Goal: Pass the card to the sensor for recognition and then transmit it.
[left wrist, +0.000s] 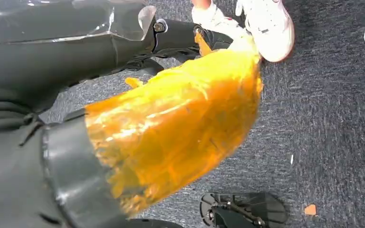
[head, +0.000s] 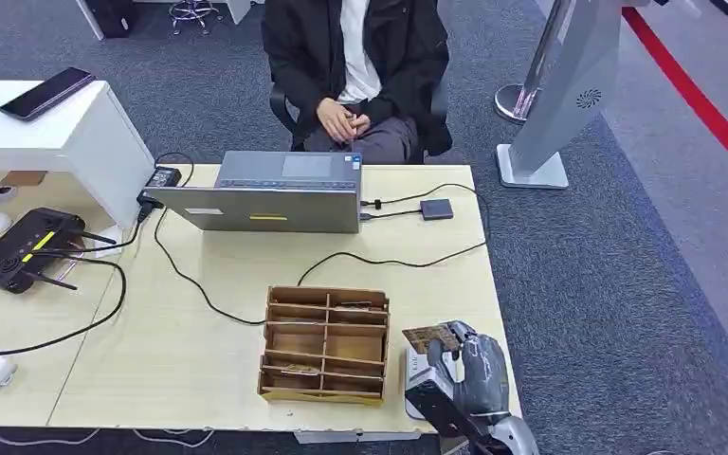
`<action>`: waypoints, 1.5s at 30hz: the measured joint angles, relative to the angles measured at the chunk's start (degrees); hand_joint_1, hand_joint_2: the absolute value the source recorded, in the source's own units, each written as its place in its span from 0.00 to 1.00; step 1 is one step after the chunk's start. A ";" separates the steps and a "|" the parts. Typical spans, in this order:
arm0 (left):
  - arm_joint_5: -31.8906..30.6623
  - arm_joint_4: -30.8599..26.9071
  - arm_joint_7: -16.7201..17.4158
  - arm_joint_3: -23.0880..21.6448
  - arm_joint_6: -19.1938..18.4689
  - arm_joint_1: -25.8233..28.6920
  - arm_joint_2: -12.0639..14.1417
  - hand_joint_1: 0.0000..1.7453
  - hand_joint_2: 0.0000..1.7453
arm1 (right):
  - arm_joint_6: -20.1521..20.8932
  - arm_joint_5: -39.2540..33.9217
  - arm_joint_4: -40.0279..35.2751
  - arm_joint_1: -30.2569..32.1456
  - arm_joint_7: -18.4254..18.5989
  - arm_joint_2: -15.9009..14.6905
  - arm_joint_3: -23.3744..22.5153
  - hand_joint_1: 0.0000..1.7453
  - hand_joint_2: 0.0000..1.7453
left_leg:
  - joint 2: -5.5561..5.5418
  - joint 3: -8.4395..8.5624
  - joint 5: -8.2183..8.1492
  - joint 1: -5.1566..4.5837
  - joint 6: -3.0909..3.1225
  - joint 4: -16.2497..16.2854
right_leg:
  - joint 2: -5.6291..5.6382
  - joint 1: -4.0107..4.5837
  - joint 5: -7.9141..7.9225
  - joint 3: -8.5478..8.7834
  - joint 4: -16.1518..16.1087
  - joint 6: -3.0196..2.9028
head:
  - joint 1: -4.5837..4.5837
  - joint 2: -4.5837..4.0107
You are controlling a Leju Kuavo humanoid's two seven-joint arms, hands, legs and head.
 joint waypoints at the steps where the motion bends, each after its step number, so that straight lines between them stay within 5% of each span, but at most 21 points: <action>1: 0.02 0.00 0.00 0.00 0.00 0.00 0.00 0.00 0.00 | 0.04 -0.06 0.13 0.02 0.13 0.00 0.00 1.00 1.00 | 0.00 0.00 0.00 0.00 0.00 0.00 | 0.00 0.00 0.00 0.00 0.00 0.00 | 0.00 0.00; 15: 0.59 0.00 -0.09 0.02 0.07 0.04 0.02 0.00 0.00 | 5.33 -8.15 0.07 0.19 1.62 -0.39 -0.74 1.00 1.00 | 0.00 0.00 0.00 0.00 0.00 0.00 | 0.00 0.00 0.00 0.00 0.00 0.00 | 0.00 0.00; 45: 2.54 0.00 -0.28 1.05 0.22 0.31 0.02 0.00 0.00 | 9.51 -6.05 -0.87 1.11 9.25 -4.26 -0.83 1.00 1.00 | 0.00 -0.01 0.00 0.00 0.00 0.00 | 0.00 0.00 0.00 0.00 0.00 0.00 | 0.00 0.00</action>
